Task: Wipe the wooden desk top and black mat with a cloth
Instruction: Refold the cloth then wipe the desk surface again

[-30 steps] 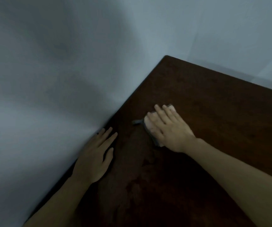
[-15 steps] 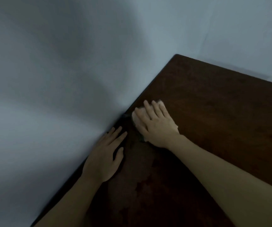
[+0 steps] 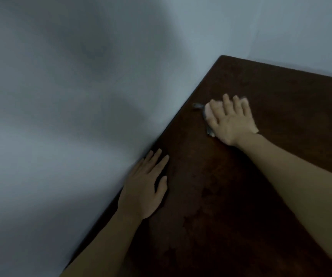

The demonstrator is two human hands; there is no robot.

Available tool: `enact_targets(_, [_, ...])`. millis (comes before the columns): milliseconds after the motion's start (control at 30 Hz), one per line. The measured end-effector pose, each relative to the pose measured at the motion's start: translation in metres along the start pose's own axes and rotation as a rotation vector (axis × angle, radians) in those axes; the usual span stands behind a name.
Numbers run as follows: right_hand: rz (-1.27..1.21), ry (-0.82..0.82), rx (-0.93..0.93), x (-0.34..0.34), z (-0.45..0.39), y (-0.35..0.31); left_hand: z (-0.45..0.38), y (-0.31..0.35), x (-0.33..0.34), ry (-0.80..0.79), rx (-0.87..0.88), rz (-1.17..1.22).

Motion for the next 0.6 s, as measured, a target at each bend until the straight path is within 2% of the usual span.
enact_targets(133, [0.023,0.0,-0.192,0.008,0.054,-0.04,-0.001,-0.002,0.001,-0.008,0.004,-0.005])
enact_targets(200, [0.023,-0.019,-0.301,0.015,0.085,-0.035,-0.001,0.0,0.001,-0.01,0.01,0.001])
enact_targets(267, [0.028,-0.024,-0.323,0.015,0.093,-0.008,0.0,0.001,0.0,-0.013,0.009,0.01])
enact_targets(367, [0.045,0.035,-0.065,0.006,0.064,0.063,-0.001,0.001,-0.001,-0.005,0.002,0.021])
enact_targets(467, [-0.022,-0.033,0.258,0.0,0.037,0.116,-0.002,0.002,-0.001,-0.013,0.005,0.022])
enact_targets(533, [-0.07,-0.048,0.352,0.0,0.028,0.112,-0.002,0.002,0.0,-0.02,0.01,0.031])
enact_targets(600, [-0.069,-0.027,0.348,0.0,0.028,0.081,-0.002,0.003,0.001,-0.015,0.021,0.043])
Point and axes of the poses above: each hand's wrist, its own z-axis away from the middle knuckle, its own x-axis out of the palm, y = z × x, the point moved 5 cm from there along -z, towards the middle knuckle, and after that the axes turned 7 degrees about x, right-handed, at the moved point
